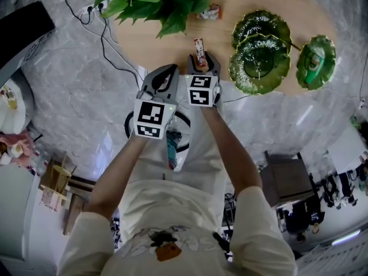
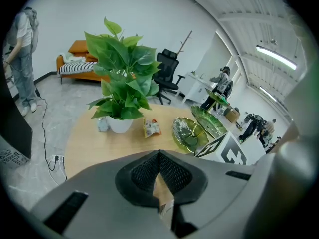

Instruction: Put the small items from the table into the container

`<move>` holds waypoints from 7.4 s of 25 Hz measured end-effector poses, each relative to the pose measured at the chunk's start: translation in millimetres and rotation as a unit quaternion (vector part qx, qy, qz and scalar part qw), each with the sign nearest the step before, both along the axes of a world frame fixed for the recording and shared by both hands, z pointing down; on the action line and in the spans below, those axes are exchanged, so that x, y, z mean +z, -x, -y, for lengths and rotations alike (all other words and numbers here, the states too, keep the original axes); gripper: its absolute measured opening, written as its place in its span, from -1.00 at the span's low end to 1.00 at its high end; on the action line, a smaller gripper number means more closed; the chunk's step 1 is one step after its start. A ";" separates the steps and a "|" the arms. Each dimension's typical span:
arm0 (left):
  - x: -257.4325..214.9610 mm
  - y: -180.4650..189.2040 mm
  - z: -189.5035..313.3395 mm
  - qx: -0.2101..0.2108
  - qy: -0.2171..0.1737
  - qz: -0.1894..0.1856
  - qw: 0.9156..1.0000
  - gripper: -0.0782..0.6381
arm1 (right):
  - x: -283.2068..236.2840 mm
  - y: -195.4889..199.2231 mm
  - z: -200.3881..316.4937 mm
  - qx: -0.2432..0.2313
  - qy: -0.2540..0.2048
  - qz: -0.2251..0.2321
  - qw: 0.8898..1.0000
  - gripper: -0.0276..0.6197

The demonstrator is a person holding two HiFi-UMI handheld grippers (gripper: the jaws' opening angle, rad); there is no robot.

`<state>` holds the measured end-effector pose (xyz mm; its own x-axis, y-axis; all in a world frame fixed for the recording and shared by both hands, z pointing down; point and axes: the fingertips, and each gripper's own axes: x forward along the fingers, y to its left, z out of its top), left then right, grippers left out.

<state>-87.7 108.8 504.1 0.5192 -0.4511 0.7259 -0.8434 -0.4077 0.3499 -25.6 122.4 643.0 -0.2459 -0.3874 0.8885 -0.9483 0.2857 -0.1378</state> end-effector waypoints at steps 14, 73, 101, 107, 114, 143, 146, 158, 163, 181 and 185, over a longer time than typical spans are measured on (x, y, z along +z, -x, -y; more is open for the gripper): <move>6.5 -1.3 1.1 0.022 0.010 0.000 1.000 -0.76 | 26.8 -11.5 -6.3 0.014 0.040 -0.027 0.999 -0.35; -104.9 -29.3 18.9 -0.041 -0.077 -0.008 0.996 -0.76 | -183.4 -4.9 6.3 0.030 -0.071 0.238 0.968 -0.58; -139.0 -141.4 9.3 0.002 -0.098 -0.038 0.994 -0.76 | -222.8 -131.5 6.4 0.127 -0.117 0.247 0.954 -0.58; -133.6 -160.4 8.1 0.011 -0.094 -0.038 0.995 -0.76 | -215.7 -155.0 7.5 0.141 -0.117 0.243 0.953 -0.58; -123.0 -176.2 8.2 0.019 -0.085 -0.034 0.996 -0.76 | -206.9 -174.5 10.0 0.157 -0.117 0.241 0.950 -0.58; -90.6 -193.7 5.6 0.032 -0.061 -0.032 0.997 -0.76 | -158.2 -214.3 23.0 0.147 -0.132 0.101 0.975 -0.58; -89.6 -188.7 8.4 0.028 -0.061 -0.030 0.997 -0.76 | -155.0 -209.6 21.5 0.145 -0.125 0.099 0.977 -0.58; -88.1 -188.4 8.4 0.028 -0.061 -0.033 0.997 -0.76 | -154.4 -212.4 19.3 0.143 -0.123 0.093 0.978 -0.57; -91.7 -192.2 7.0 0.029 -0.065 -0.036 0.997 -0.76 | -155.0 -215.6 14.9 0.152 -0.121 0.093 0.977 -0.58; -96.0 -163.5 13.0 0.008 -0.068 -0.048 0.996 -0.76 | -180.9 -156.9 27.1 0.078 -0.151 0.085 0.982 -0.58; -92.0 -143.0 18.7 -0.007 -0.065 -0.042 0.997 -0.76 | -182.3 -135.9 36.3 0.063 -0.153 0.089 0.982 -0.58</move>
